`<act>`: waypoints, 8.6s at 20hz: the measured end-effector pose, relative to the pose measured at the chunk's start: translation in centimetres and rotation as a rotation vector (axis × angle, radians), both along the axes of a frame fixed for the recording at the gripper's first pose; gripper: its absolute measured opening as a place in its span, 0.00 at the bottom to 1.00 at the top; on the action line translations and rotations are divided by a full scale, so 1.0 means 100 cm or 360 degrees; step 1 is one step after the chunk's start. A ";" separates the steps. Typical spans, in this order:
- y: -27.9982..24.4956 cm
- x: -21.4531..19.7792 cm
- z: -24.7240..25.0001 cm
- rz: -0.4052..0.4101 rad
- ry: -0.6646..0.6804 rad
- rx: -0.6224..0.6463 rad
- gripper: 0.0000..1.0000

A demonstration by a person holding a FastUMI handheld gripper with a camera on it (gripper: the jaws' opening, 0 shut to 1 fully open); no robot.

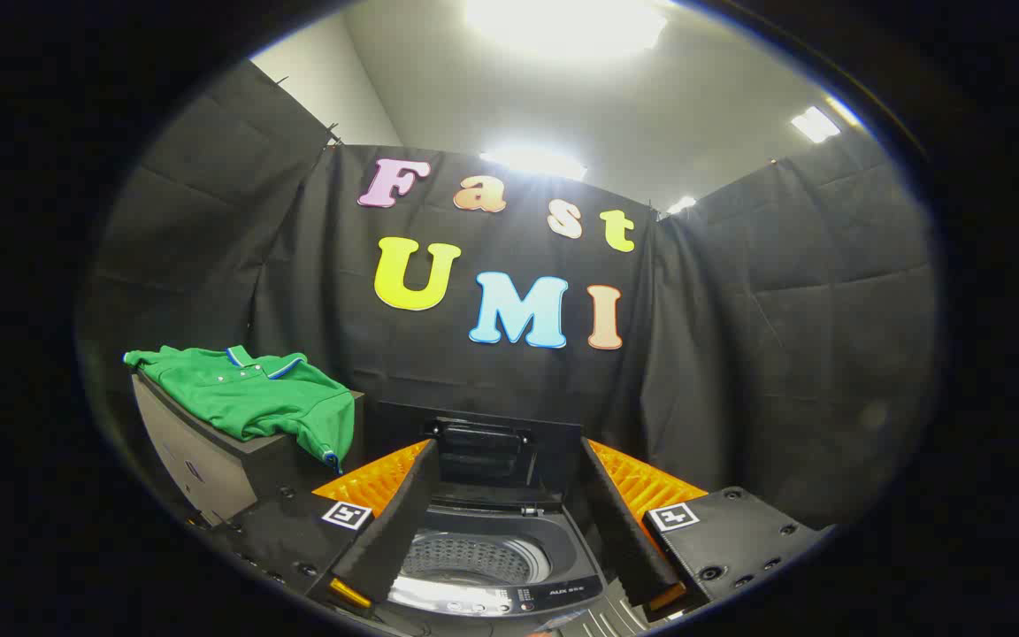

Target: Put the clothes into the washing machine and then close the washing machine lid.

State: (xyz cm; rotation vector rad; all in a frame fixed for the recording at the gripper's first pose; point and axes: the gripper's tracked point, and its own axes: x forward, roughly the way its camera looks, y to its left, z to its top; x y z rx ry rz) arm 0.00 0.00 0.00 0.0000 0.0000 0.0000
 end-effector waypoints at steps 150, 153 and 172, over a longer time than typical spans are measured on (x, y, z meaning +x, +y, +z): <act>0.202 0.159 0.081 0.0810 0.0546 0.0550 0.01; 0.177 0.162 0.075 0.0777 0.0550 0.0554 0.01; 0.054 0.174 0.025 0.0633 0.0618 0.0569 0.01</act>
